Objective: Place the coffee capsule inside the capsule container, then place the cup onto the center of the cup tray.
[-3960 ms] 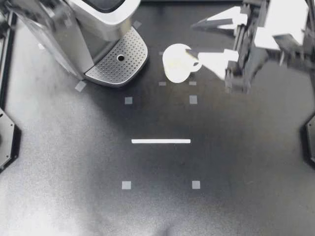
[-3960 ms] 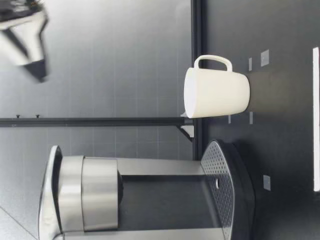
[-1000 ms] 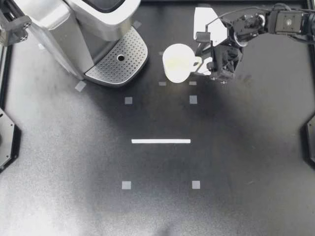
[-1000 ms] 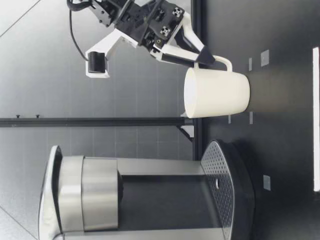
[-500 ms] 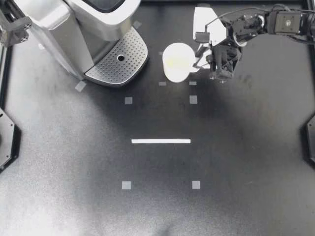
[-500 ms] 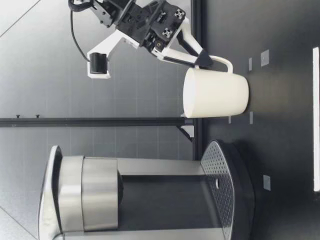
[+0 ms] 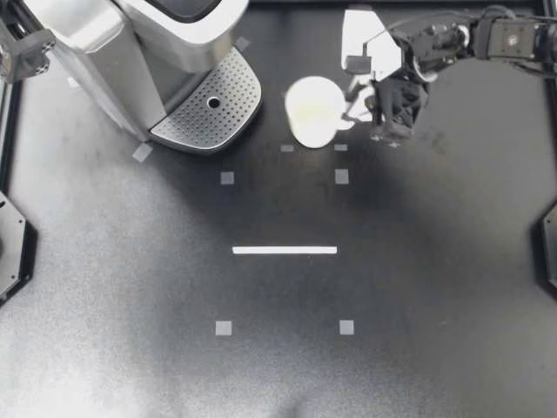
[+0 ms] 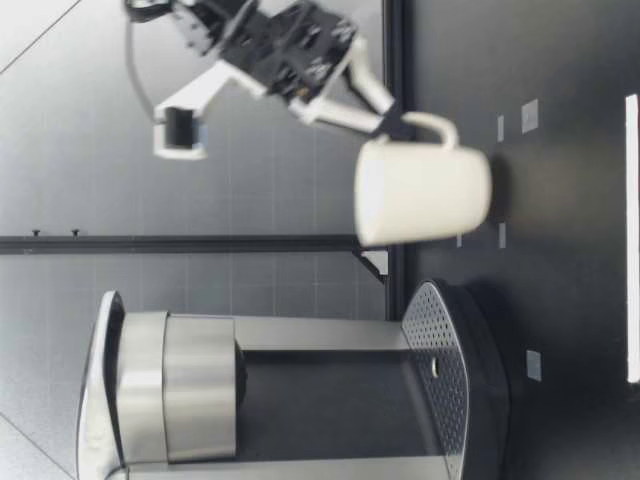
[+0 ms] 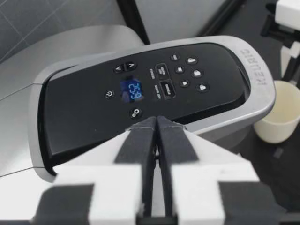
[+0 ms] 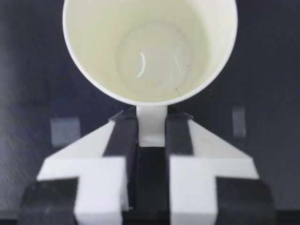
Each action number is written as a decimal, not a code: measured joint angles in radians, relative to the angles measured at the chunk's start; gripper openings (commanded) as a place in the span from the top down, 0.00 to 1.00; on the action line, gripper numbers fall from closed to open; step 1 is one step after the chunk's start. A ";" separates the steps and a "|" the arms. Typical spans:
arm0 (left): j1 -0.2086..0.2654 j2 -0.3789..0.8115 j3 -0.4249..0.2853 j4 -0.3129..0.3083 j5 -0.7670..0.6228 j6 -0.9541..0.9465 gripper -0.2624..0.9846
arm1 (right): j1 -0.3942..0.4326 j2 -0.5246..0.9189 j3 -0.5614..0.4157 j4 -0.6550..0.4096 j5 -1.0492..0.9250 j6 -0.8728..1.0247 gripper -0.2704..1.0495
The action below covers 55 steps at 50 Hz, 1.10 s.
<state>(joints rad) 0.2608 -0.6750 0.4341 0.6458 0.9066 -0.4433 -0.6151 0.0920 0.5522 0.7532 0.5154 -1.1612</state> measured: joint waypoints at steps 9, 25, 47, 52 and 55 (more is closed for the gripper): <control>0.000 -0.005 0.002 -0.002 -0.003 0.000 0.71 | 0.048 0.038 -0.094 0.006 0.002 0.029 0.73; 0.002 -0.044 0.023 0.000 -0.003 -0.002 0.71 | 0.060 0.126 -0.239 0.006 0.035 0.052 0.73; 0.000 -0.074 0.046 -0.002 -0.003 -0.005 0.71 | 0.064 0.215 -0.347 -0.002 0.043 0.054 0.73; 0.000 -0.075 0.046 0.000 -0.002 -0.003 0.71 | 0.063 0.222 -0.360 -0.003 0.046 0.054 0.73; 0.000 -0.077 0.046 0.000 -0.003 -0.005 0.71 | 0.063 0.225 -0.367 -0.003 0.048 0.054 0.73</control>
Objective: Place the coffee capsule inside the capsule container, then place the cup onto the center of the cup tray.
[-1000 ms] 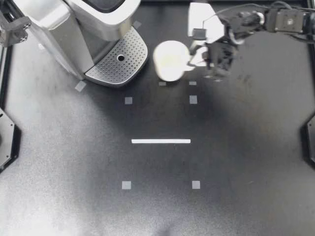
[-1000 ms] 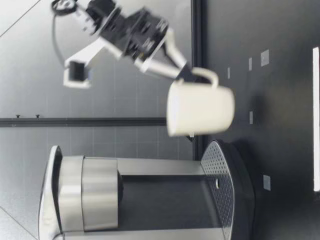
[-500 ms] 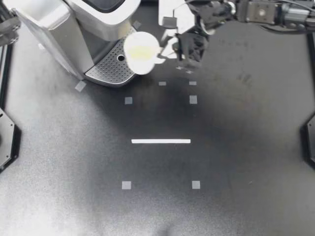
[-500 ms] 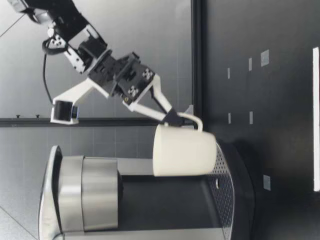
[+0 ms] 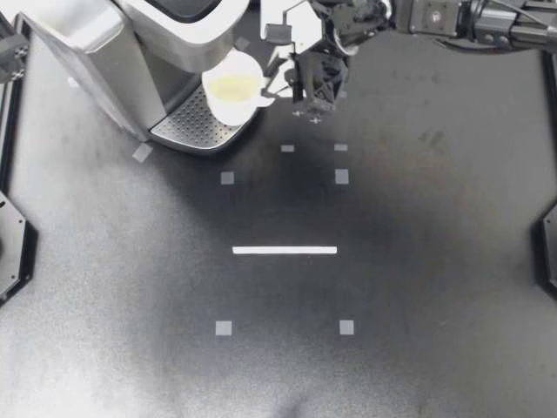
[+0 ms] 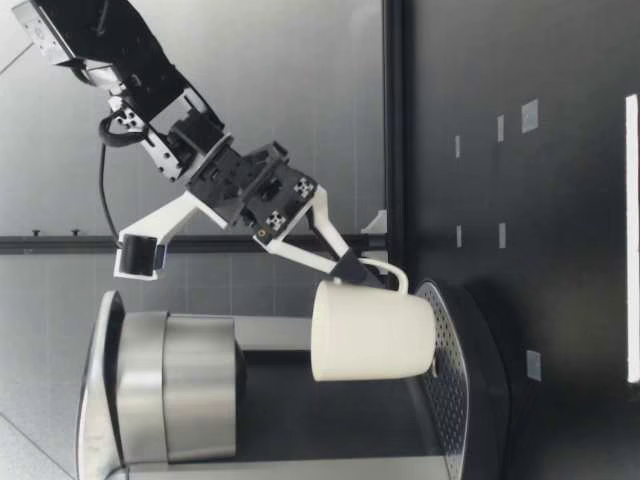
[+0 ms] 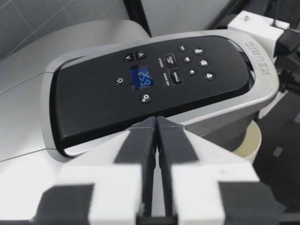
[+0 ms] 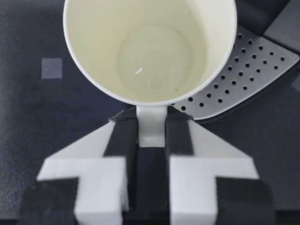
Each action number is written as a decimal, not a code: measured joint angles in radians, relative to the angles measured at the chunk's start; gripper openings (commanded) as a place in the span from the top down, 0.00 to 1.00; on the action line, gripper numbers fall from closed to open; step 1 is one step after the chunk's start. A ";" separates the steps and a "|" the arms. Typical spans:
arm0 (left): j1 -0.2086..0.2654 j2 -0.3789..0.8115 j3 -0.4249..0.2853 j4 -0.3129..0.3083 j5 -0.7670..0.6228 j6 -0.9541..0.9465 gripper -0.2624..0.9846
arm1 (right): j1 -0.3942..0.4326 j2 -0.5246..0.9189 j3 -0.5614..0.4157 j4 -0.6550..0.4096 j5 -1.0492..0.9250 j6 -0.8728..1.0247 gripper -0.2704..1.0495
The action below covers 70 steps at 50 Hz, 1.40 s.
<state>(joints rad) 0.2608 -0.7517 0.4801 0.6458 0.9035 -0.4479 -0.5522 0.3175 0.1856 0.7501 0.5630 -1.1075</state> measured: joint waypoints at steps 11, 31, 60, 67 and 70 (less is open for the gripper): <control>0.000 0.002 0.000 0.000 0.000 0.000 0.71 | 0.002 0.020 -0.017 -0.003 0.002 0.000 0.73; 0.000 0.002 0.000 -0.002 0.000 0.000 0.71 | 0.011 0.058 -0.057 -0.003 0.003 -0.003 0.73; 0.000 0.002 0.000 0.000 0.000 0.002 0.71 | 0.021 0.077 -0.080 -0.005 0.003 -0.002 0.67; 0.002 0.002 0.000 0.000 0.000 0.000 0.71 | 0.021 0.077 -0.080 -0.005 0.003 0.009 0.50; 0.000 0.000 0.000 0.000 0.000 0.000 0.71 | 0.023 0.077 -0.080 -0.005 0.002 0.012 0.42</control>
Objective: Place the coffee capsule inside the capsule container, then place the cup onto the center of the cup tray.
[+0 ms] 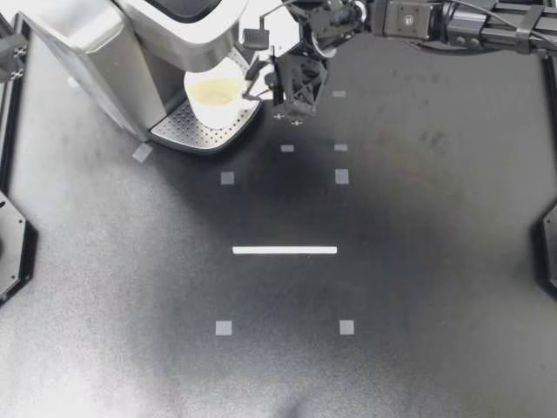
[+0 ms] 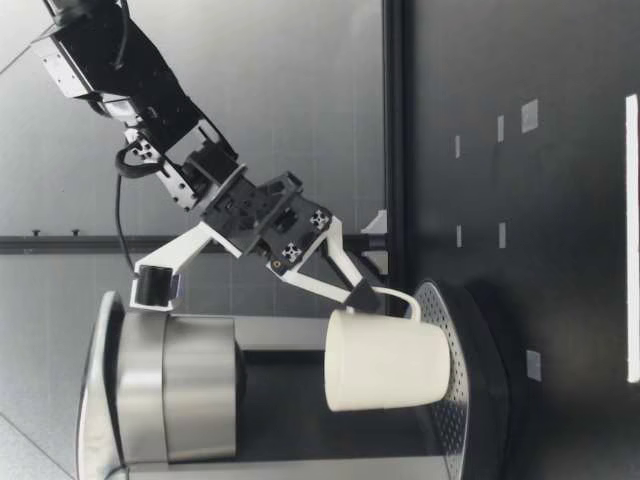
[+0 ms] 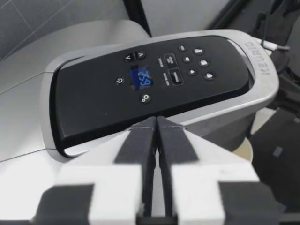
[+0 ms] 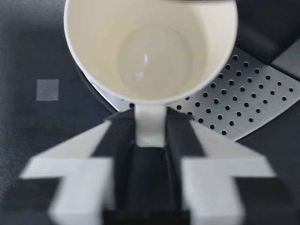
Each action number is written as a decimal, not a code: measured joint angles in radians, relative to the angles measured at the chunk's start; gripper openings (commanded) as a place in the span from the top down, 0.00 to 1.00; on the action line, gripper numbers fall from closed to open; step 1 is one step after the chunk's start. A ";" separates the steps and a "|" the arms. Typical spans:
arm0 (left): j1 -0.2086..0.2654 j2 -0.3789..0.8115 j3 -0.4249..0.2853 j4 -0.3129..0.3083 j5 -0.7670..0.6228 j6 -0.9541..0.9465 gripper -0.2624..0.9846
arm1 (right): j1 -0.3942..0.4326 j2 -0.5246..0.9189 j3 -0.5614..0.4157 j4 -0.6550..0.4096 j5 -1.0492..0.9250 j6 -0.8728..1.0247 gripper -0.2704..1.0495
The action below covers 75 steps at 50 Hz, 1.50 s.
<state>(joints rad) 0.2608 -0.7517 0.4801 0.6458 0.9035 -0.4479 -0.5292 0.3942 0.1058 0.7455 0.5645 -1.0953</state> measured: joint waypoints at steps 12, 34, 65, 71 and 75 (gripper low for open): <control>0.000 0.002 0.000 0.000 0.000 -0.003 0.71 | 0.002 -0.002 0.000 0.000 0.002 0.008 0.31; 0.000 0.026 0.018 0.002 -0.133 -0.006 0.71 | 0.000 -0.147 0.164 0.000 -0.051 0.018 0.32; 0.123 0.255 -0.051 0.000 -0.249 -0.115 0.71 | 0.006 -0.426 0.430 0.091 -0.109 0.124 0.42; 0.127 0.313 -0.101 0.000 -0.199 -0.086 0.71 | 0.012 -0.449 0.456 0.100 -0.112 0.124 0.44; 0.127 0.347 -0.132 -0.002 -0.172 -0.067 0.71 | 0.012 -0.460 0.465 0.100 -0.114 0.123 0.44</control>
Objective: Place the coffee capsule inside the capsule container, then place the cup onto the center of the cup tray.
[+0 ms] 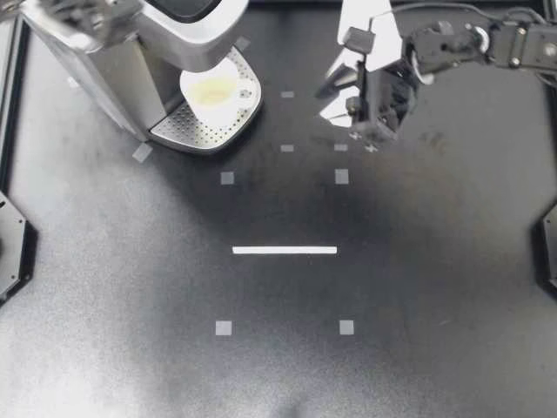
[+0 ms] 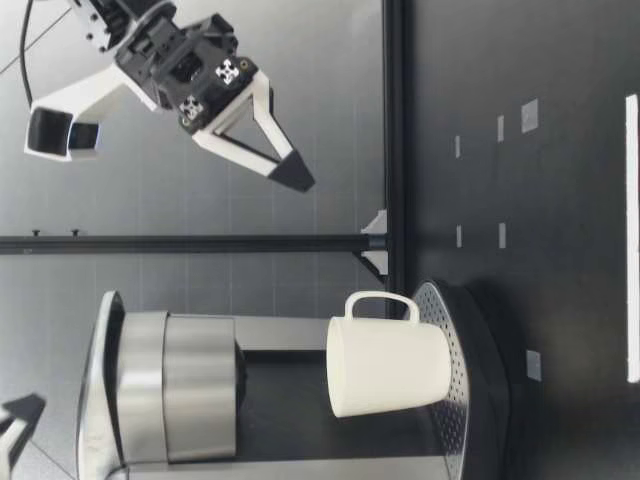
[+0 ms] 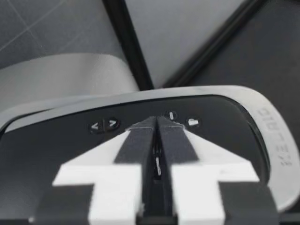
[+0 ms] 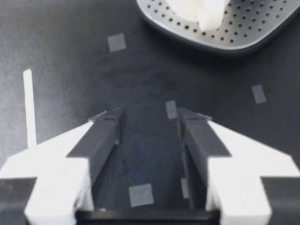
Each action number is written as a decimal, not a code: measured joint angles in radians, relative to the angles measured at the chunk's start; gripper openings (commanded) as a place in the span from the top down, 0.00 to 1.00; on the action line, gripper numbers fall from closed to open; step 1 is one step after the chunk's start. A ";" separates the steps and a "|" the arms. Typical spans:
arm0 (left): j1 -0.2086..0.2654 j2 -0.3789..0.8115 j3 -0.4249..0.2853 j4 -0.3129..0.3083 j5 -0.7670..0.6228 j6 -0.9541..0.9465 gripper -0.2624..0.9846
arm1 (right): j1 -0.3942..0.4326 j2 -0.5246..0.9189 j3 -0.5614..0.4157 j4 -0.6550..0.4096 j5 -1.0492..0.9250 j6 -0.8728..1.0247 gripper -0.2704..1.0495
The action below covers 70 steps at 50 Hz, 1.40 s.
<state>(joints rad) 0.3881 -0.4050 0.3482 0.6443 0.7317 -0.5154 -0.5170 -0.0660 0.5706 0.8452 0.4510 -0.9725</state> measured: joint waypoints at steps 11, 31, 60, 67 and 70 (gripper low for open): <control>0.002 0.051 -0.037 -0.002 0.037 0.009 0.71 | 0.002 -0.009 0.012 0.000 -0.006 -0.005 0.44; 0.000 0.057 -0.037 -0.003 0.057 0.009 0.71 | 0.002 -0.009 0.015 -0.005 -0.020 -0.015 0.44; 0.000 0.075 -0.035 -0.003 0.091 0.012 0.71 | 0.002 -0.009 0.015 -0.012 -0.021 -0.015 0.44; -0.002 0.081 -0.037 0.003 0.106 0.012 0.71 | 0.002 -0.009 0.015 -0.012 -0.021 -0.015 0.44; -0.002 0.081 -0.038 0.003 0.115 0.014 0.71 | 0.002 -0.009 0.015 -0.011 -0.021 -0.015 0.44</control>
<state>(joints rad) 0.3866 -0.3237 0.3099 0.6473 0.8468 -0.5016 -0.5154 -0.0752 0.5860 0.8345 0.4295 -0.9879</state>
